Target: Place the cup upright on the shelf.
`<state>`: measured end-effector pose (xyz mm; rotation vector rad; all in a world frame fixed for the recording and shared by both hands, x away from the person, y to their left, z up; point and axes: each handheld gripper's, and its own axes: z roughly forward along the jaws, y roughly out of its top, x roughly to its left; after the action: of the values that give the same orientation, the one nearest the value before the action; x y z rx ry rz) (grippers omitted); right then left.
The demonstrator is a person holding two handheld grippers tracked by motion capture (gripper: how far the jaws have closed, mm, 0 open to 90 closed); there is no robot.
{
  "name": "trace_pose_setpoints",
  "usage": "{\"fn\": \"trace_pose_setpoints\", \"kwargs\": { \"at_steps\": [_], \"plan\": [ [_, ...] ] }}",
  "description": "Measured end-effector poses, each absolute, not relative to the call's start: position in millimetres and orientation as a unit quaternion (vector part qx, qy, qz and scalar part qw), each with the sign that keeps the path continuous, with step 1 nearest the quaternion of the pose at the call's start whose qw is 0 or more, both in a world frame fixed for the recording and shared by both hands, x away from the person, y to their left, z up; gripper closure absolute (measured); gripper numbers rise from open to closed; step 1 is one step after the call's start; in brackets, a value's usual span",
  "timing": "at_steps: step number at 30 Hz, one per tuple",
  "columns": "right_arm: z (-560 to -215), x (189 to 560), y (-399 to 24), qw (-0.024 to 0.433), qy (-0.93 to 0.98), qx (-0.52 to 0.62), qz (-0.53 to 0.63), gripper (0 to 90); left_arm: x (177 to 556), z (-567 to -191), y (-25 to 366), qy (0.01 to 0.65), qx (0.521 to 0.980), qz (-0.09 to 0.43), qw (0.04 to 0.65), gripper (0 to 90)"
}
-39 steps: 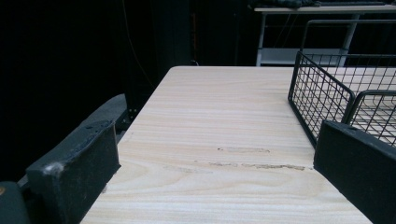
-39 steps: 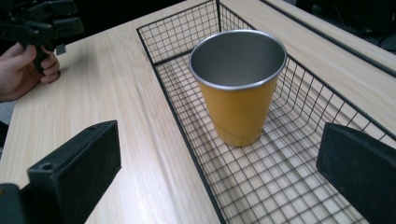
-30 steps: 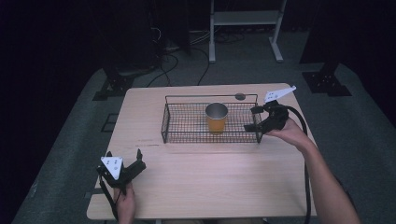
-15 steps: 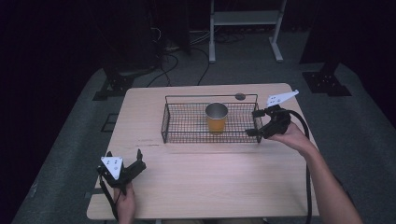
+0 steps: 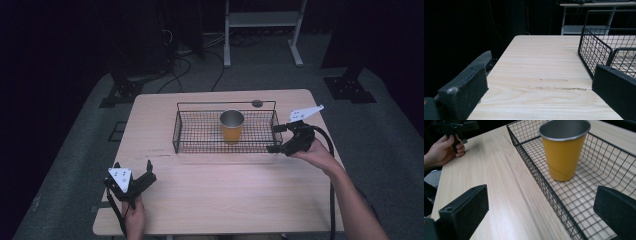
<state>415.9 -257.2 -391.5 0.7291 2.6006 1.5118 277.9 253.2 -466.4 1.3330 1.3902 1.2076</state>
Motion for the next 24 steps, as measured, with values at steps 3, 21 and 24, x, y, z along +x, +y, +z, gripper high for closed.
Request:
{"fn": "trace_pose_setpoints", "kwargs": {
  "at_steps": [3, 21, 24],
  "plan": [
    [-394, 413, -260, 0.026, 0.837, 0.237, 0.493, 0.0, 278, -466, 253, 0.555, 0.532, 0.482, 0.421, 0.0],
    [-406, 389, -279, 0.031, 0.825, 0.241, 0.51, 0.0, 278, -466, 253, 0.555, 0.532, 0.482, 0.42, 0.0],
    [-407, 386, -282, 0.03, 0.825, 0.242, 0.51, 0.0, 278, -466, 253, 0.555, 0.532, 0.482, 0.42, 0.0]
  ]
}}
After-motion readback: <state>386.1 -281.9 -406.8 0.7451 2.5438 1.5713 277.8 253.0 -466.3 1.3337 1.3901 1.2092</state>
